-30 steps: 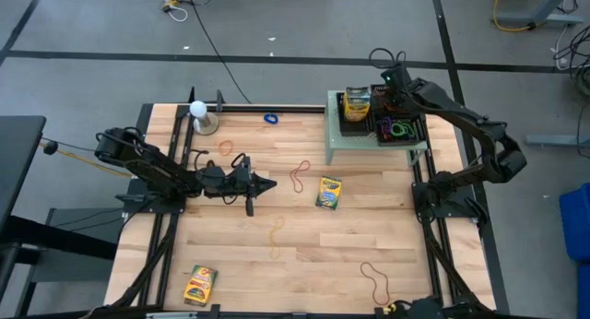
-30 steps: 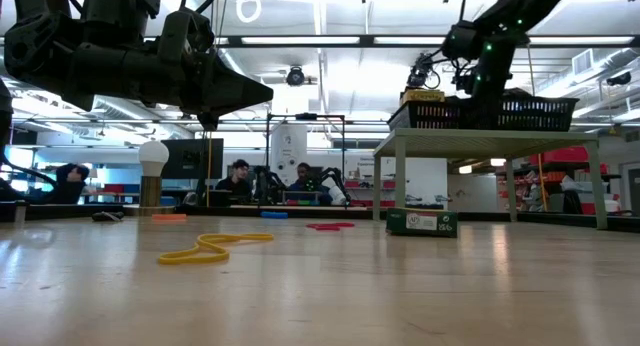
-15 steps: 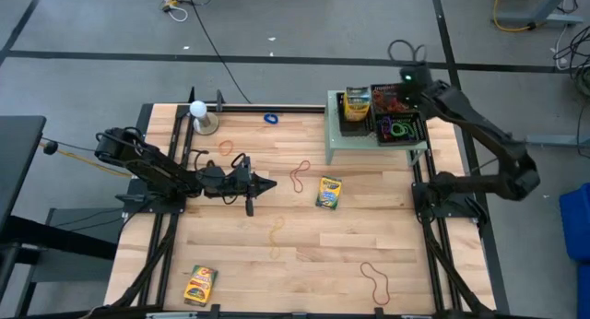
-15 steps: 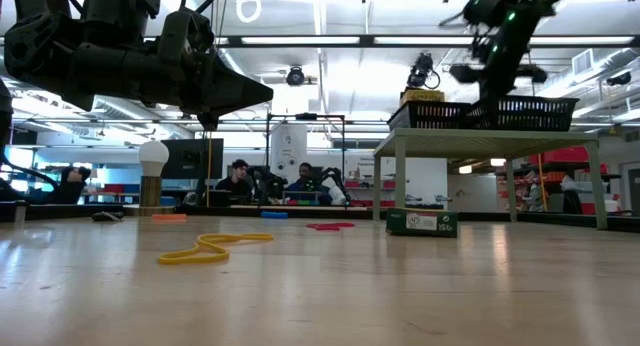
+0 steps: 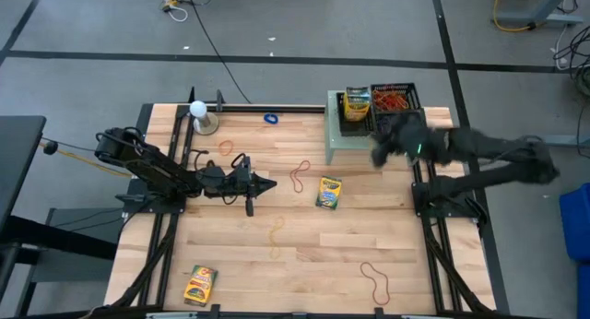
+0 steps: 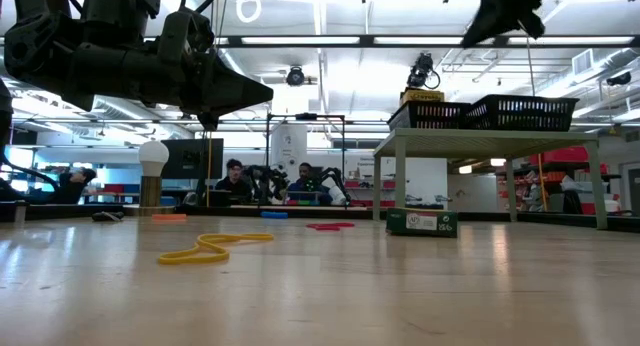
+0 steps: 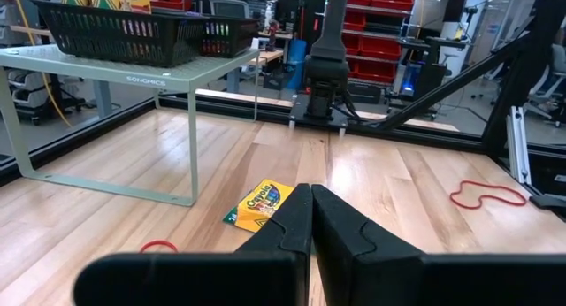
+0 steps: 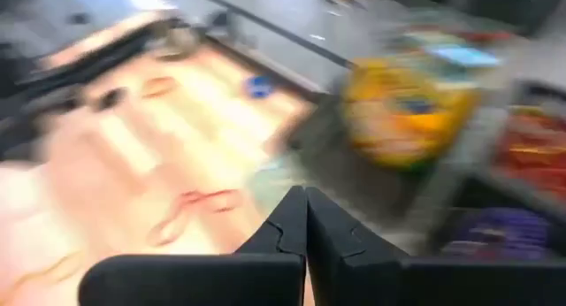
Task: Pick & Place Office Desk Supplies
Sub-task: Put the right yellow crayon box into the left black bin on the shelf
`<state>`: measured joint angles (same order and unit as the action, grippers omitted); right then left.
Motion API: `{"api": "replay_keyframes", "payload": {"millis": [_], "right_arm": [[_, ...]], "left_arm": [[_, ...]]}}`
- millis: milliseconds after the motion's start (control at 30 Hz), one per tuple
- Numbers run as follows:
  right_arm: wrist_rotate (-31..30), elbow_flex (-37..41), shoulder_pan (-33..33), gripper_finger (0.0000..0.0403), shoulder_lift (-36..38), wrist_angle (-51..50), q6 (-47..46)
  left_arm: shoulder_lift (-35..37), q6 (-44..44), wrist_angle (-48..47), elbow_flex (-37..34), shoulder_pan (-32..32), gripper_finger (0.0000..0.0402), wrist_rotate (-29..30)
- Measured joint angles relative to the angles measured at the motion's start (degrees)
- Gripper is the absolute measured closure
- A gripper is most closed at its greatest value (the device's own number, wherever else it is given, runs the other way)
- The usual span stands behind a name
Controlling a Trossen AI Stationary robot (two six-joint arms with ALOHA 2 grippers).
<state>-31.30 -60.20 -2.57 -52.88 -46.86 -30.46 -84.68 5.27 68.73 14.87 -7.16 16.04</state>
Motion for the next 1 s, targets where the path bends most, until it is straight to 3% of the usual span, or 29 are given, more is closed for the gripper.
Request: {"api": "replay_keyframes", "payload": {"millis": [167, 333, 700, 1000], "right_arm": [[-7.9, 7.3, 18.5, 0.0402, -5.4, 11.3, -6.4], [-7.9, 14.4, 25.7, 0.0402, -14.0, 23.0, -14.9], [-8.0, 16.4, 26.1, 0.0403, -38.3, 30.0, -26.8], [-12.6, 14.1, 23.9, 0.0403, -41.4, 30.7, -23.7]], "left_arm": [[0.0, 0.1, 0.0, 0.0, 0.0, 0.039, 0.7], [0.0, 0.1, 0.4, 0.0, 0.0, 0.039, 0.5], [0.0, 0.1, 0.4, 0.0, 0.0, 0.039, 0.6], [0.0, 0.1, 0.3, 0.0, 0.0, 0.039, 0.6]]}}
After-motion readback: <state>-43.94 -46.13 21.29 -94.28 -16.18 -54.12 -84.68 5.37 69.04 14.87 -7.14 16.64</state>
